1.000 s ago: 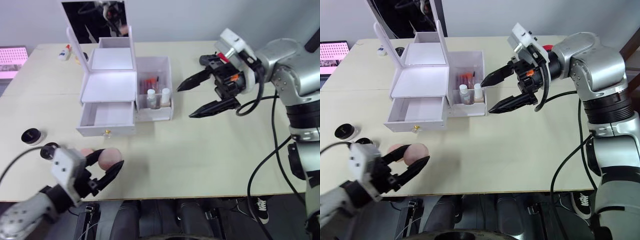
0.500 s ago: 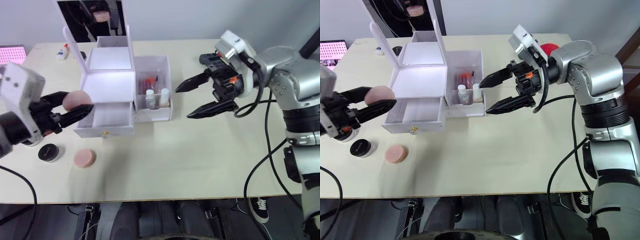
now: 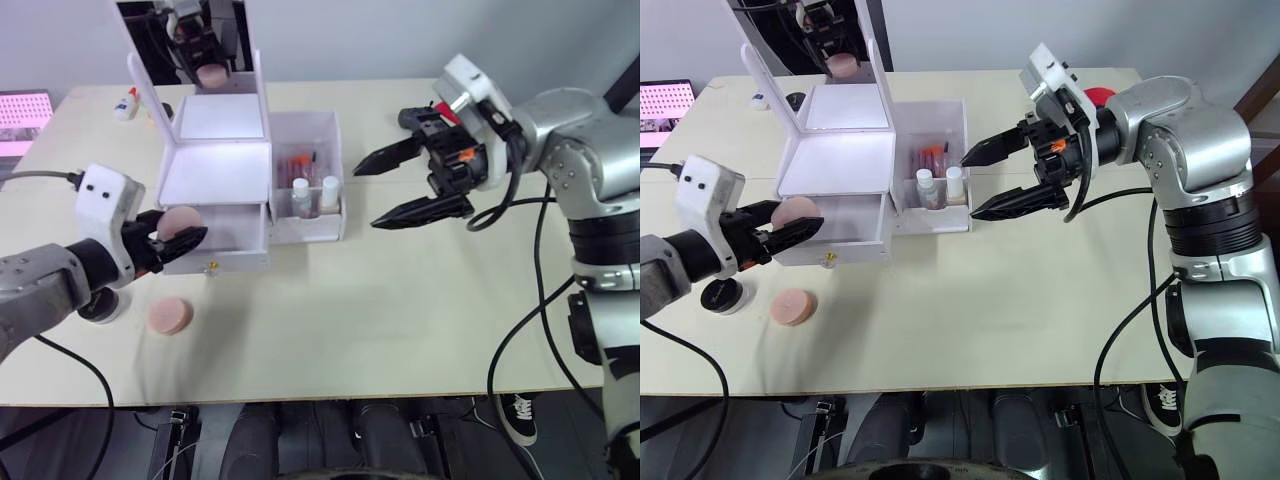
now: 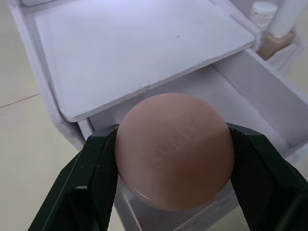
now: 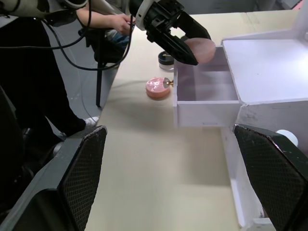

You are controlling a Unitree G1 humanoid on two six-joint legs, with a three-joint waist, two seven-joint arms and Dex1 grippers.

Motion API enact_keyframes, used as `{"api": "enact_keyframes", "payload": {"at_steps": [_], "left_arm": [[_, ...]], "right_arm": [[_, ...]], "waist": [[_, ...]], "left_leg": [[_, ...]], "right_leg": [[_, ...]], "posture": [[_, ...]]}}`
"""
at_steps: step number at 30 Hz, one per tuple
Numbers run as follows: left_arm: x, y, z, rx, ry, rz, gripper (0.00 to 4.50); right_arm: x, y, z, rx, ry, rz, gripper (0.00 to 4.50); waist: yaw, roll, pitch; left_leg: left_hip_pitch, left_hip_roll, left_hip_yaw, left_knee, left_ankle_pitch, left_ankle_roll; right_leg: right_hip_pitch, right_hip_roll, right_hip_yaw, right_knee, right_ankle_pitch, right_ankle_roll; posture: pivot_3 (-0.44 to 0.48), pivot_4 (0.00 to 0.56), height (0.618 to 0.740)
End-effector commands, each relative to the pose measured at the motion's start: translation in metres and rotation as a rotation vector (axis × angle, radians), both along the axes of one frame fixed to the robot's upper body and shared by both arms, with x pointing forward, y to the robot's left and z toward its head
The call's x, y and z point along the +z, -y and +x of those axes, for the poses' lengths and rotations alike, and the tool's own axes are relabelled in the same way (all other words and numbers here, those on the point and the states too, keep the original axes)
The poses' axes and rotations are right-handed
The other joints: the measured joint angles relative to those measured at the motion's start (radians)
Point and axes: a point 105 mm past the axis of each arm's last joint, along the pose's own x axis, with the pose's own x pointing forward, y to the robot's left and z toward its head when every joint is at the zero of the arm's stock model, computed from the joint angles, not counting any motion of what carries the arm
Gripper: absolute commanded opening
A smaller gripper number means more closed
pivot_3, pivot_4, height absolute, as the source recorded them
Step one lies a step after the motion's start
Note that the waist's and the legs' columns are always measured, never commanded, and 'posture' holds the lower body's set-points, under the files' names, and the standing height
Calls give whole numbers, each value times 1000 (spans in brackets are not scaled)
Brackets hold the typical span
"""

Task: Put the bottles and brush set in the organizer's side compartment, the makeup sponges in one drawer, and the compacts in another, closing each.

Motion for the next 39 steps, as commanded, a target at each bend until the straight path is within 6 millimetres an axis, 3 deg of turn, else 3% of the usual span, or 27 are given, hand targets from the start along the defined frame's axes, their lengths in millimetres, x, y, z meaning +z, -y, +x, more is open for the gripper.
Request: {"api": "enact_keyframes", "payload": {"at_steps": [1, 2, 6, 10, 17, 20, 22, 25, 29, 33, 36, 39], "left_arm": [[7, -5, 0, 15, 37, 25, 2709], [7, -4, 0, 15, 39, 19, 2709], [7, -2, 1, 11, 45, 12, 4489], [10, -3, 2, 16, 60, 10, 4489], [40, -25, -4, 65, 163, -1, 4489], [64, -60, -20, 143, 267, -11, 4489], [70, -82, -31, 192, 302, -3, 4489], [50, -128, -53, 299, 281, 34, 4489], [4, -187, -98, 471, 222, 60, 4489], [-25, -203, -127, 515, 187, 58, 4489], [-32, -205, -136, 534, 182, 49, 4489], [-38, -207, -140, 547, 175, 52, 4489]], "right_arm": [[18, -1, -3, 4, 78, 26, 4500], [18, -1, -3, 2, 83, 25, 4500], [19, 0, -1, 2, 91, 26, 4500], [19, 0, -1, 5, 94, 27, 4500], [15, 10, 9, -49, 81, 17, 4500], [10, 27, 26, -159, 80, 48, 4500], [3, 38, 38, -238, 84, 49, 4500], [-19, 69, 64, -435, 120, 52, 4500], [-40, 115, 84, -645, 199, 138, 4500], [-61, 150, 85, -773, 163, 173, 4500], [-82, 172, 83, -853, 139, 141, 4500], [-97, 180, 80, -889, 121, 109, 4500]], "waist": [[0, 0, 0], [0, 0, 0], [0, 0, 0], [0, 0, 0], [-2, 0, 0], [-5, 0, 0], [-4, 0, 0], [-3, 0, -1], [-5, 0, -1], [-1, -1, -1], [1, -4, -2], [-3, -4, -3]], "left_leg": [[0, 0, 0, 0, 0, 0], [0, 0, 0, 0, 0, 0], [0, 0, 0, 0, 0, 0], [0, 0, 0, 0, 0, 0], [0, 0, 0, 0, 0, 0], [0, 0, 0, 0, 0, 0], [0, 0, 0, 0, 0, 0], [0, 0, 0, -1, 0, 0], [0, 0, 3, -1, 0, 0], [1, 0, 3, 0, 0, 0], [2, 0, 3, 1, 0, 0], [2, 0, 3, 1, 0, -1]], "right_leg": [[0, 0, 0, 0, 0, 0], [0, 0, 0, 0, 0, 0], [0, 0, 0, 0, 0, 0], [0, 0, 0, 0, 0, 0], [0, 0, 0, 0, 0, 0], [0, 0, 0, 0, 0, 0], [0, 0, 0, 0, 0, 0], [0, 0, 0, -1, 0, 0], [0, -1, 0, -3, 0, -1], [0, -1, 0, -2, 1, -1], [2, -2, 0, -2, 1, -2], [3, -2, 0, -3, 1, -2]], "posture": [[0, 150, 740], [0, 150, 740], [0, 150, 740], [0, 150, 740], [0, 150, 740], [0, 150, 740], [0, 150, 740], [0, 150, 740], [0, 150, 740], [0, 150, 740], [0, 150, 740], [0, 150, 740]]}}
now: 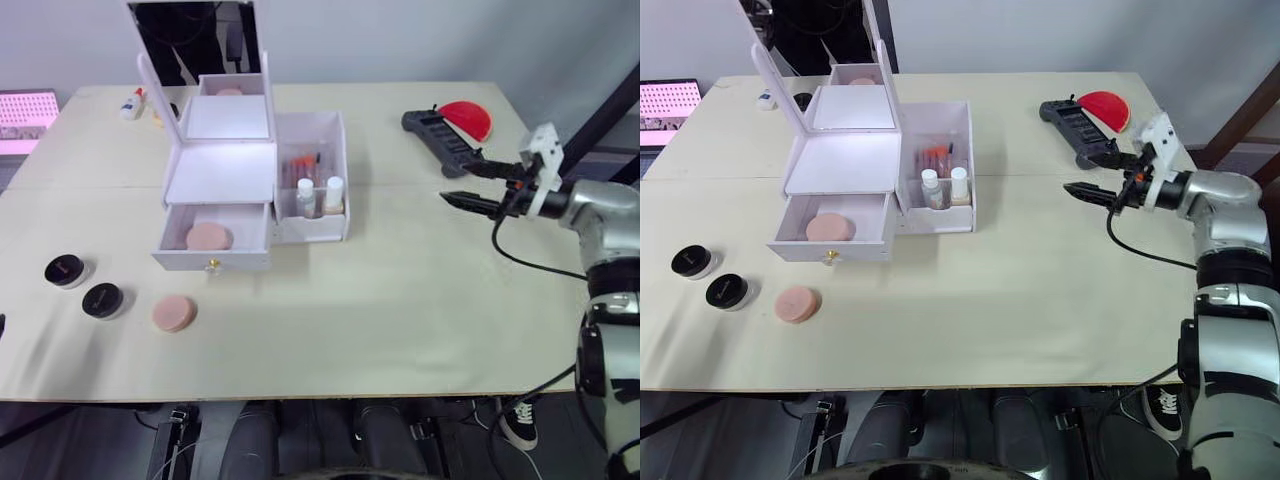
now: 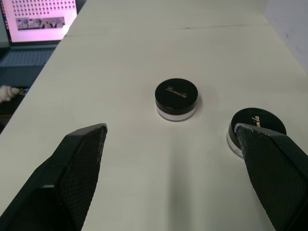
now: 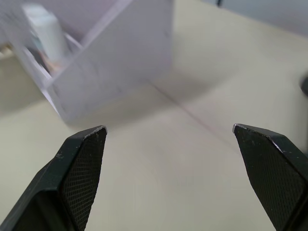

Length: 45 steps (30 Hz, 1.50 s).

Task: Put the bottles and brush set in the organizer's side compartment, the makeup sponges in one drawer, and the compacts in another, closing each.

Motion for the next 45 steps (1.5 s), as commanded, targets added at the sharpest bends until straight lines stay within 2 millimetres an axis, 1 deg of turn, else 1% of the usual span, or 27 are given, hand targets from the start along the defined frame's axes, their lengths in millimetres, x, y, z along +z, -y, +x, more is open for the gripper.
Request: {"api": "enact_keyframes", "payload": {"at_steps": [1, 3, 4, 6, 9, 11, 13, 16, 18, 19, 22, 23, 25, 27, 30, 32, 33, 38, 41, 45], "left_arm": [[9, -2, -4, 8, 28, 46, 4489], [11, 0, -1, -1, 41, 45, 4489], [13, 1, 2, -6, 48, 52, 4489], [19, 8, 10, -35, 65, 59, 4489], [29, 27, 21, -122, 67, 66, 4489], [32, 43, 24, -185, 43, 36, 4489], [29, 63, 26, -253, -20, 36, 4489], [24, 95, 27, -349, -106, 8, 4489], [21, 112, 26, -400, -143, -14, 4489], [18, 117, 26, -408, -164, -21, 4489], [14, 120, 34, -341, -169, -20, 4489], [5, 129, 36, -330, -206, -27, 4489], [-7, 142, 36, -314, -252, -59, 4489], [-14, 149, 38, -290, -270, -90, 4489], [-27, 148, 40, -217, -308, -124, 4489], [-33, 146, 45, -160, -307, -138, 4489], [-36, 148, 48, -144, -311, -139, 4489], [-47, 164, 60, -135, -314, -171, 4489], [-52, 169, 64, -135, -334, -182, 4489], [-55, 172, 71, -135, -345, -178, 4489]], "right_arm": [[3, 12, -2, -42, 29, -17, 4500], [4, 10, -1, -38, 32, -15, 4500], [9, 5, 2, -27, 43, -3, 4500], [20, -10, 6, 15, 54, 16, 4500], [34, -39, 2, 150, -6, 69, 4500], [47, -62, -7, 265, -34, 97, 4500], [62, -87, -19, 398, -45, 91, 4500], [85, -127, -40, 575, -50, 37, 4500], [94, -146, -51, 649, -46, -4, 4500], [97, -153, -56, 680, -43, -15, 4500], [107, -178, -74, 792, 18, -66, 4500], [112, -187, -82, 826, 24, -80, 4500], [118, -193, -94, 886, 21, -100, 4500], [118, -192, -98, 914, 13, -139, 4500], [117, -189, -98, 926, 4, -183, 4500], [117, -187, -95, 920, 16, -206, 4500], [116, -186, -94, 918, 20, -211, 4500], [115, -186, -93, 890, 24, -197, 4500], [115, -186, -94, 886, 23, -197, 4500], [117, -186, -92, 878, 32, -201, 4500]], "waist": [[-2, 1, 0], [-9, 1, 0], [-13, 1, 0], [-21, 1, 0], [-27, 1, 0], [-25, 1, 0], [-26, 2, 1], [-25, 2, 1], [-25, 2, 1], [-25, 2, 1], [-22, 2, 1], [-21, 2, 1], [-22, 2, 1], [-20, 1, 1], [-15, 0, 0], [-14, 1, 0], [-13, 1, 0], [-2, 1, 0], [1, 0, 0], [2, 0, 0]], "left_leg": [[0, 0, 0, 0, 0, 0], [0, 0, 0, -1, 0, 0], [0, 0, 0, -1, 0, 0], [1, 1, 0, -1, 0, 0], [2, 1, 0, -1, 0, 0], [2, 1, 0, -2, 0, 0], [1, 1, 0, -2, 0, 0], [1, 1, 0, -2, 0, 0], [1, 1, 0, -2, 0, 0], [1, 1, 0, -2, 0, 0], [1, 1, 0, -2, 0, 0], [1, 1, 0, -2, 0, 0], [0, 1, 0, -1, 0, 0], [-1, 1, 0, -1, 0, 0], [0, 1, -1, -1, 0, 0], [0, 1, -1, 0, 0, 0], [1, 1, -1, 0, 0, 0], [1, 1, -1, 0, 0, 0], [1, 1, -2, 0, 0, 0], [1, 1, -2, 0, 0, 0]], "right_leg": [[0, 0, 0, 0, 0, 0], [-1, 0, 0, 1, 0, 0], [-1, 0, 0, 1, 0, 0], [-1, 1, 0, 2, 0, 0], [-1, 1, 0, 3, 0, 0], [-1, 1, 0, 3, 0, 0], [-1, 1, 0, 3, -1, 1], [-1, 1, 1, 3, -1, 1], [-2, 1, 1, 3, -1, 1], [-2, 1, 1, 3, -1, 1], [-2, 1, 0, 3, -1, 1], [-2, 1, 0, 3, -1, 1], [-2, 1, 0, 3, -1, 1], [-2, 1, 0, 2, -1, 1], [-1, 1, 0, 2, -1, 1], [-1, 2, 0, 3, 0, 1], [-1, 2, 0, 3, 0, 1], [-1, 2, 0, 3, 0, 0], [-1, 2, 0, 3, 0, 1], [-1, 2, 0, 3, 0, 0]], "posture": [[0, 150, 740], [0, 150, 740], [0, 150, 740], [0, 150, 740], [0, 150, 740], [0, 150, 740], [0, 150, 740], [0, 150, 740], [0, 150, 740], [0, 150, 740], [0, 150, 740], [0, 150, 740], [0, 150, 740], [0, 150, 740], [0, 150, 740], [0, 150, 740], [0, 150, 740], [0, 150, 740], [0, 150, 740], [0, 150, 740]]}}
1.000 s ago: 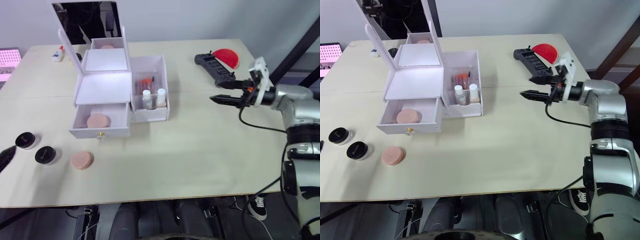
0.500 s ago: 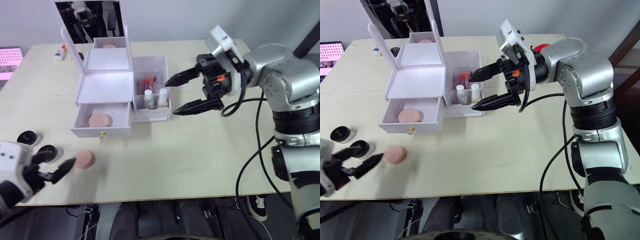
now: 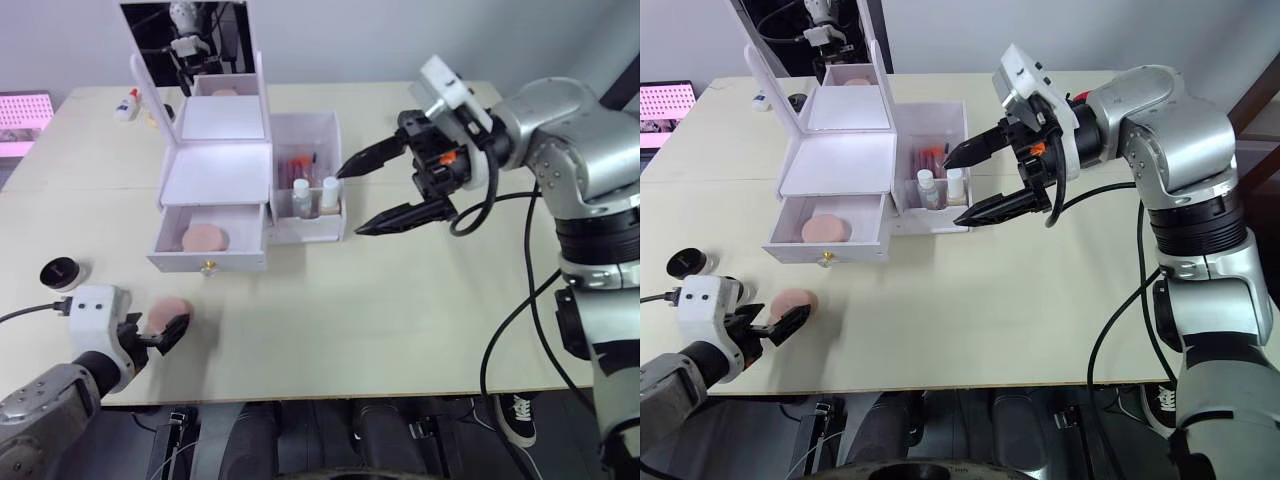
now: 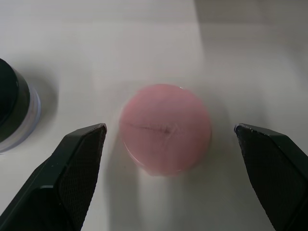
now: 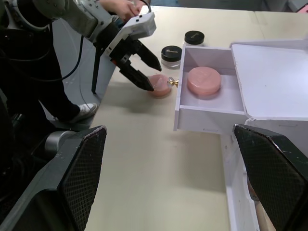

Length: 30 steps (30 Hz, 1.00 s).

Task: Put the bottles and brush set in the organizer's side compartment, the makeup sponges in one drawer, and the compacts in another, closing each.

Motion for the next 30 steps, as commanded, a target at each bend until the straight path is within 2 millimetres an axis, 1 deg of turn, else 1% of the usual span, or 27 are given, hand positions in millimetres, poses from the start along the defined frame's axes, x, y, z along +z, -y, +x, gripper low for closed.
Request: {"api": "enact_keyframes", "payload": {"at_steps": [1, 5, 8, 9, 11, 13, 15, 16, 21, 23, 27, 29, 30], "left_arm": [[0, -1, 5, 12, -3, 23, 4489], [-6, 2, 16, 35, -7, -1, 4489], [-14, 4, 17, 49, -28, -14, 4489], [-14, 4, 17, 52, -31, -15, 4245], [-16, 4, 16, 55, -36, -18, 3607], [-17, 4, 15, 55, -46, -12, 2674], [-17, 1, 14, 62, -45, -4, 2656], [-13, -3, 13, 70, -37, 7, 2656], [16, -22, 5, 84, 24, 69, 2656], [33, -30, 4, 87, 64, 99, 2656], [78, -57, 2, 160, 169, 185, 2656], [102, -64, 7, 166, 259, 208, 2656], [113, -62, 11, 152, 303, 206, 2656]], "right_arm": [[14, 1, -4, 6, 61, 20, 4500], [13, 2, -2, -21, 70, 19, 4500], [13, 3, -2, -27, 73, 17, 4500], [13, 3, -2, -29, 75, 17, 4500], [13, 3, -1, -33, 78, 15, 4500], [13, 3, -1, -35, 81, 14, 4500], [13, 2, 0, -39, 86, 15, 4500], [13, 2, 1, -41, 91, 14, 4500], [12, 2, 1, -36, 98, 13, 4500], [12, 2, 2, -34, 103, 14, 4500], [13, 1, 1, -27, 111, 24, 4500], [13, 1, 1, -25, 108, 34, 4500], [12, 0, 1, -27, 107, 37, 4500]], "waist": [[0, 0, 0], [1, 0, 0], [0, 0, 0], [1, 0, 0], [1, 0, 0], [1, 0, 0], [1, 0, 0], [1, 0, 0], [-2, 0, 0], [0, 0, 0], [2, 0, 0], [1, 0, 0], [1, 0, 0]], "left_leg": [[0, 0, 0, 0, 0, 0], [0, 0, 0, 0, 0, 0], [0, 0, 0, 0, 0, 0], [0, 0, 0, 0, 0, 0], [0, 0, 0, 0, 0, 0], [0, 0, 0, 0, 0, 0], [0, 0, 0, 0, 0, 0], [0, 0, 0, 0, 0, 0], [0, 0, 0, 0, 0, 0], [0, 0, -1, 0, 0, 0], [0, 0, -1, 0, 0, 0], [0, 0, -1, 0, 0, 0], [0, 0, -1, 0, 0, 0]], "right_leg": [[0, 0, 0, 0, 0, 0], [0, 0, 0, 0, 0, 0], [0, 0, 0, 0, 0, 0], [0, 0, 0, 0, 0, 0], [0, 0, 0, 0, 0, 0], [1, 0, 0, 0, 0, 0], [1, 0, 0, 0, 0, 0], [1, 0, 0, 0, 0, 0], [0, 0, 0, 0, 0, 0], [0, 0, -1, 0, 0, 0], [1, 0, -1, -1, 0, 0], [1, 0, -1, -1, 0, 0], [0, 0, -1, -1, 0, 0]], "posture": [[0, 150, 740], [0, 150, 740], [0, 150, 740], [0, 150, 740], [0, 150, 740], [0, 150, 740], [0, 150, 740], [0, 150, 740], [0, 150, 740], [0, 150, 740], [0, 150, 740], [0, 150, 740], [0, 150, 740]]}}
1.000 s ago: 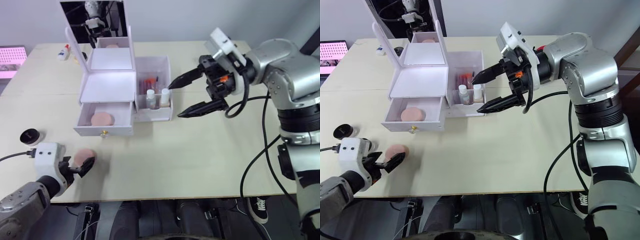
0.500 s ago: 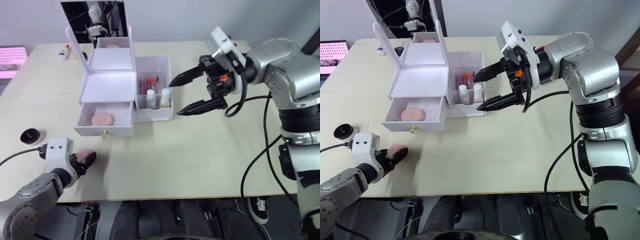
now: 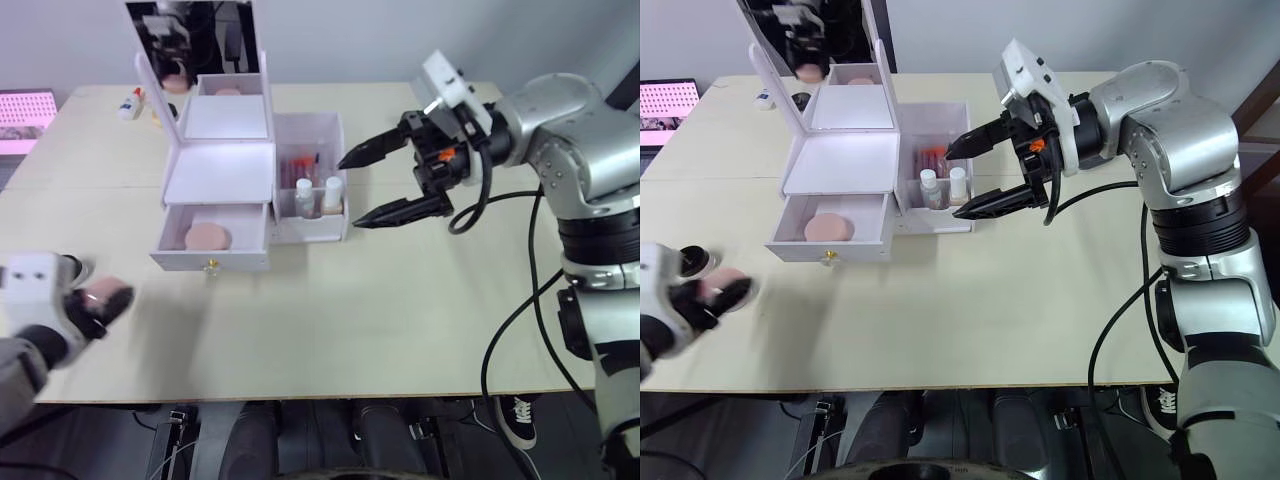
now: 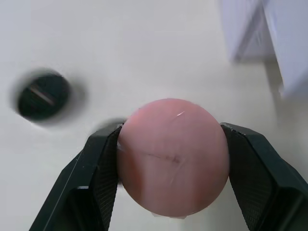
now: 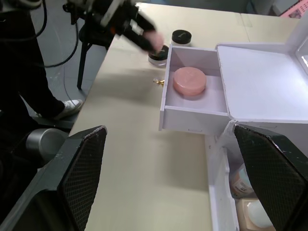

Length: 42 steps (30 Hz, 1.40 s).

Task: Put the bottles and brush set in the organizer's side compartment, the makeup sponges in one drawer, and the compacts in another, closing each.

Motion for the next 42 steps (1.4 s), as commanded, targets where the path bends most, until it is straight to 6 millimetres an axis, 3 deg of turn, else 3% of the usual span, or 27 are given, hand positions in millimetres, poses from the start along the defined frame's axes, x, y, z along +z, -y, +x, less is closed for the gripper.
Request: {"api": "enact_keyframes", "payload": {"at_steps": [1, 4, 8, 12, 16, 27, 35, 42], "left_arm": [[45, 4, 10, -65, 183, 34, 2656], [76, 40, 31, -281, 294, 29, 2656], [84, 83, 52, -516, 290, -3, 2656], [75, 113, 67, -670, 225, -20, 2656], [49, 131, 82, -741, 106, 2, 2656], [24, 148, 92, -817, 11, 6, 2656], [22, 149, 90, -823, -8, -4, 2656], [24, 158, 77, -883, -44, 29, 2656]], "right_arm": [[8, 0, -4, 7, 41, 30, 4500], [7, 0, -5, -10, 48, 42, 4500], [9, 3, -10, -45, 55, 60, 4500], [6, 4, -15, -86, 60, 80, 4500], [5, 7, -20, -125, 66, 100, 4500], [3, 9, -31, -191, 74, 124, 4500], [3, 10, -32, -198, 79, 125, 4500], [0, 10, -30, -191, 80, 107, 4500]], "waist": [[0, 0, 0], [6, 0, 0], [9, 0, 0], [3, 0, 0], [-3, 0, 0], [3, -1, 0], [10, -1, 0], [8, -1, 0]], "left_leg": [[0, 0, 0, 0, 0, 0], [0, 0, 0, 0, 0, -1], [-1, 0, 0, 0, 1, -2], [-1, 0, 0, -1, 1, -2], [0, 0, -1, -1, 2, -2], [-1, 0, -1, -1, 2, -2], [-1, 0, -1, 0, 2, -2], [-1, 0, -2, 0, 2, -2]], "right_leg": [[0, 0, 0, 0, 0, 0], [0, 0, 0, 0, 0, 0], [0, 0, 0, 0, 0, 0], [0, 1, 0, 0, 0, 1], [0, 1, 0, 1, 0, 1], [0, 1, 0, 1, 0, 1], [1, 1, 0, 1, 0, 1], [1, 1, 0, 1, 0, 1]], "posture": [[0, 150, 740], [0, 150, 740], [0, 150, 740], [0, 150, 740], [0, 150, 740], [0, 150, 740], [0, 150, 740], [0, 150, 740]]}}
